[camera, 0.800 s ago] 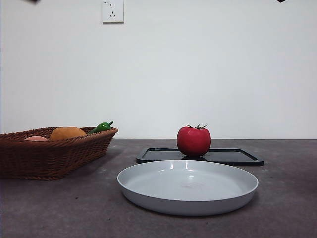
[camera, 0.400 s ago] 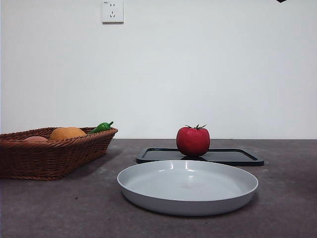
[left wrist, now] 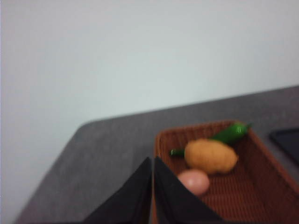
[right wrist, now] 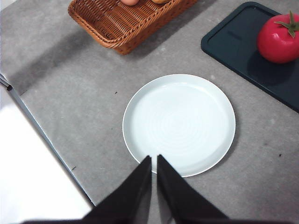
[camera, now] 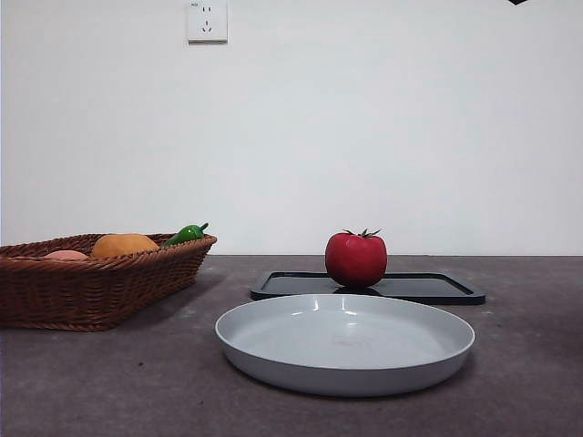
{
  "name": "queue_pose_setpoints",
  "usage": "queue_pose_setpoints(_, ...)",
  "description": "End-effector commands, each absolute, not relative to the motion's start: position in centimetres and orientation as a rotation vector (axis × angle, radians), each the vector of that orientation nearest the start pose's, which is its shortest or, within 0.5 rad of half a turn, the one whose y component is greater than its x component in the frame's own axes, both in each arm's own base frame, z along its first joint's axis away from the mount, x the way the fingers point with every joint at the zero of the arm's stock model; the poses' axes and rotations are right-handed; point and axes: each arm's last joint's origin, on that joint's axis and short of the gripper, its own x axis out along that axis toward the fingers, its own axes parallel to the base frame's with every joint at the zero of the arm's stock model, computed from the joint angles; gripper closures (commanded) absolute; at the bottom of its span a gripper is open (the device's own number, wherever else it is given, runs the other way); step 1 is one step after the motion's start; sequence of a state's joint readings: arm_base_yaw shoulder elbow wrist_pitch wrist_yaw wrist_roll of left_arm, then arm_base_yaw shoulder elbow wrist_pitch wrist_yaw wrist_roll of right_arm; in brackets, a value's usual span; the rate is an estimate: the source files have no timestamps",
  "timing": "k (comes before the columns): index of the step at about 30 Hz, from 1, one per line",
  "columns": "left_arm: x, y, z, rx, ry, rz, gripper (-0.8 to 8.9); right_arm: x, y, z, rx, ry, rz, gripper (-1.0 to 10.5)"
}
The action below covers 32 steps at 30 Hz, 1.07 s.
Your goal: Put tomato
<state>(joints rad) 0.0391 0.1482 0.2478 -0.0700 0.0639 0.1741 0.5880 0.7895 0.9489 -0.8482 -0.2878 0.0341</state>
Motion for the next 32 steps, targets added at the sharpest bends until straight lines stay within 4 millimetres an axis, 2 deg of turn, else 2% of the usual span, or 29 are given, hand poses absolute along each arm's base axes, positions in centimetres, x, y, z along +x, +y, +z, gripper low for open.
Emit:
queue_pose_setpoints(1,9.4,0.3,21.4,0.137,-0.022,0.003,8.06,11.3,8.6,33.0,-0.066,0.71,0.832,9.4)
queue_pose_setpoints(6,9.5,0.3,18.8,0.111,0.013,0.001,8.06,11.3,8.6,33.0,-0.067,0.71,0.832,9.4)
queue_pose_setpoints(15,9.7,0.3,16.2,0.086,0.056,0.006,8.06,11.3,8.6,33.0,-0.066,0.71,0.832,9.4)
queue_pose_setpoints(23,9.6,0.3,14.9,0.078,0.18,0.001,8.06,11.3,8.6,33.1,-0.066,0.709,0.832,9.4)
queue_pose_setpoints(32,9.6,0.3,14.9,0.078,0.178,0.001,8.06,11.3,8.6,33.1,-0.066,0.706,0.833,9.4)
